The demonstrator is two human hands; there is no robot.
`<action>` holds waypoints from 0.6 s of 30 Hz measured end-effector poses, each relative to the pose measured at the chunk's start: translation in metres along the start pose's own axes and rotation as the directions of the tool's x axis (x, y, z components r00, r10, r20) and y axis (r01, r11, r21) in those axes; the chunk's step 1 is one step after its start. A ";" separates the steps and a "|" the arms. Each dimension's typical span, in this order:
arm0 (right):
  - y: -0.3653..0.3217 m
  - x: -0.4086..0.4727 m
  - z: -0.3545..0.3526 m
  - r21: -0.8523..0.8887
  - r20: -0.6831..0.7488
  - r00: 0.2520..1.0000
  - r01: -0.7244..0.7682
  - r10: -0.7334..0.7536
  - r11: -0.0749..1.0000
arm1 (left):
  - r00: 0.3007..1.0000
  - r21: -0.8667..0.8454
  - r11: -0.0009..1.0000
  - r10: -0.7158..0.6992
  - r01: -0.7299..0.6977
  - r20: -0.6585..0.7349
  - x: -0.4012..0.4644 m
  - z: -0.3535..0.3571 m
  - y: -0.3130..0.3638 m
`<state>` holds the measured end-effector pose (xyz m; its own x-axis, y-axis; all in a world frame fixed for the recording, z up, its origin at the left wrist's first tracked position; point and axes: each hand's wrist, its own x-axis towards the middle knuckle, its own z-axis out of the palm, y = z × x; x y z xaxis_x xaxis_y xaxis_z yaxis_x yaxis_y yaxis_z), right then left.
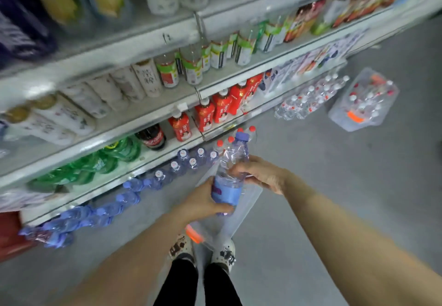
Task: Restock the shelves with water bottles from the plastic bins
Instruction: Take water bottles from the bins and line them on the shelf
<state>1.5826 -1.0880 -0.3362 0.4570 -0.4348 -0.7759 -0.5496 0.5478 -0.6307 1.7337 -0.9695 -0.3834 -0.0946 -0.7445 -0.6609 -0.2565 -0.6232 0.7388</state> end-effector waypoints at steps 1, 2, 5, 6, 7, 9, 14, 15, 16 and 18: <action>-0.018 -0.017 0.002 -0.015 0.026 0.999 0.023 -0.023 1.000 | 0.999 0.010 0.999 0.044 -0.044 0.026 -0.017 -0.008 0.019; -0.035 -0.034 0.006 -0.024 0.052 0.997 0.054 -0.053 0.998 | 0.996 0.022 0.997 0.075 -0.076 0.050 -0.032 -0.015 0.036; -0.086 -0.080 0.017 0.045 0.072 0.984 0.160 -0.163 0.986 | 0.991 0.071 0.989 0.134 -0.133 -0.012 -0.076 -0.035 0.078; -0.103 -0.093 0.022 0.065 0.030 0.976 0.215 -0.218 0.974 | 0.984 0.074 0.985 0.163 -0.157 -0.076 -0.089 -0.041 0.090; -0.120 -0.104 0.026 0.053 -0.041 0.961 0.275 -0.273 0.960 | 0.970 0.091 0.979 0.194 -0.182 -0.146 -0.101 -0.045 0.102; -0.154 -0.120 0.042 -0.054 -0.206 0.907 0.364 -0.367 0.930 | 0.923 0.190 0.956 0.269 -0.222 -0.277 -0.131 -0.053 0.128; -0.219 -0.160 0.092 -0.405 -0.401 0.708 0.433 -0.582 0.805 | 0.814 0.294 0.922 0.366 -0.251 -0.451 -0.183 -0.068 0.171; -0.230 -0.169 0.097 -0.418 -0.398 0.686 0.455 -0.609 0.786 | 0.805 0.319 0.913 0.382 -0.253 -0.453 -0.193 -0.075 0.179; -0.242 -0.180 0.100 -0.408 -0.390 0.670 0.489 -0.632 0.771 | 0.799 0.341 0.902 0.403 -0.265 -0.445 -0.206 -0.082 0.187; -0.265 -0.203 0.104 -0.372 -0.341 0.644 0.577 -0.685 0.727 | 0.791 0.389 0.879 0.437 -0.276 -0.428 -0.234 -0.102 0.205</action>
<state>1.7080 -1.0707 -0.0099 0.4321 -0.8990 -0.0715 -0.3962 -0.1180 -0.9105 1.8017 -0.9474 -0.0640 0.2250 -0.9638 -0.1429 -0.5735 -0.2495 0.7803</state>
